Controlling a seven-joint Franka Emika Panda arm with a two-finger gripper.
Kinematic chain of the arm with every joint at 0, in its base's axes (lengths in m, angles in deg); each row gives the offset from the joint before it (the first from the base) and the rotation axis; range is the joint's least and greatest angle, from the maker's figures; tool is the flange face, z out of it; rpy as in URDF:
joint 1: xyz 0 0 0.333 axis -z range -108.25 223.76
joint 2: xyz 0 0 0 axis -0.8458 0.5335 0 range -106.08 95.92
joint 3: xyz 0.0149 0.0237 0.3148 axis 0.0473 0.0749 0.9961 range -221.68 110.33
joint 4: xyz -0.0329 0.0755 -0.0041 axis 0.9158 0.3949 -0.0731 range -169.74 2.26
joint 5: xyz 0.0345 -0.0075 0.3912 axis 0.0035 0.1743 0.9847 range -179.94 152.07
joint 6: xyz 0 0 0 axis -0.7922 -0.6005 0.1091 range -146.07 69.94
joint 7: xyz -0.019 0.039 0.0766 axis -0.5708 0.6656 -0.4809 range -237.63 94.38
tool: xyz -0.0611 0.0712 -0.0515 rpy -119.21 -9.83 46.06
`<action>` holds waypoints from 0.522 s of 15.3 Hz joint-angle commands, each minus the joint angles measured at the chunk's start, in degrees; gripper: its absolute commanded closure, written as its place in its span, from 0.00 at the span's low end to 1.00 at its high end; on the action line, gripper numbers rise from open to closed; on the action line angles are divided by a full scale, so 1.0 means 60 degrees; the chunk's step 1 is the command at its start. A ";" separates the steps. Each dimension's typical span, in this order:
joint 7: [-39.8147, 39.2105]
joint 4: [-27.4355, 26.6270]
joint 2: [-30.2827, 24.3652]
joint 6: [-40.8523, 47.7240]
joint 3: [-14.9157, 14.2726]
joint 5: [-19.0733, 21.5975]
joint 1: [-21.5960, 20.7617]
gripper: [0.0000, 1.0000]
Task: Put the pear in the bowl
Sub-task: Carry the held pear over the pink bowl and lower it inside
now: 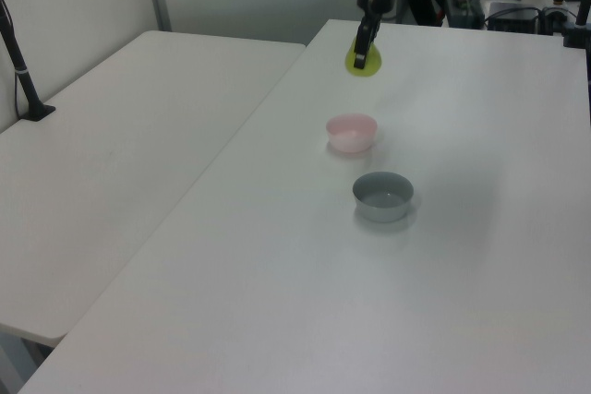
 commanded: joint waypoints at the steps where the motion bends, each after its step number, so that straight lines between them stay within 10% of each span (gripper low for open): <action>1: 0.0255 -0.0252 0.0361 -0.0816 -0.0082 -0.0105 -0.0308 0.87; 8: 0.0548 -0.0866 0.0874 -0.1799 -0.0082 -0.0149 -0.0557 0.87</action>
